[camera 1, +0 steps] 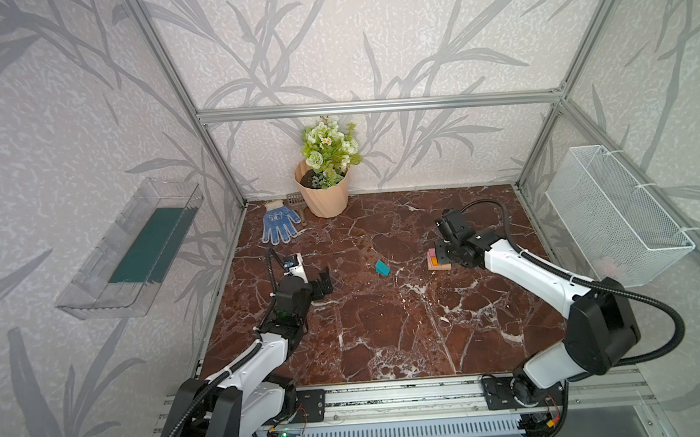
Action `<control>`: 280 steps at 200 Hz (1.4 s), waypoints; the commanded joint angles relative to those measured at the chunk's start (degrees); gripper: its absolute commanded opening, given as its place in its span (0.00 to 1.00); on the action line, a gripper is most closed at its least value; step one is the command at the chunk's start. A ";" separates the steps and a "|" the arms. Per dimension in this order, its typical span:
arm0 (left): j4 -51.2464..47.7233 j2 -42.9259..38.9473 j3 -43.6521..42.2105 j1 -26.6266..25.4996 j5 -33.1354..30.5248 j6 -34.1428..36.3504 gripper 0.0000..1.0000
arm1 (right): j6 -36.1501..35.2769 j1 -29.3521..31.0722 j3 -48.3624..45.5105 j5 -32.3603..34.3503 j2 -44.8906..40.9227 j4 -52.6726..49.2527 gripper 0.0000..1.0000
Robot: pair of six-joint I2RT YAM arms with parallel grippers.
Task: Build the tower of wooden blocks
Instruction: 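Lower the lime-green cube with the right gripper onto the yellow cube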
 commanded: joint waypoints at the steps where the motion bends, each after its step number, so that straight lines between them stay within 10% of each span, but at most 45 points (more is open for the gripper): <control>1: 0.86 0.45 0.75 0.12 0.25 0.72 0.99 | -2.16 -1.66 3.38 -3.54 2.29 -0.87 0.14; 280: 0.33 1.33 1.32 0.07 -0.03 0.72 1.00 | -7.15 -4.94 12.17 -5.91 13.02 -6.82 0.14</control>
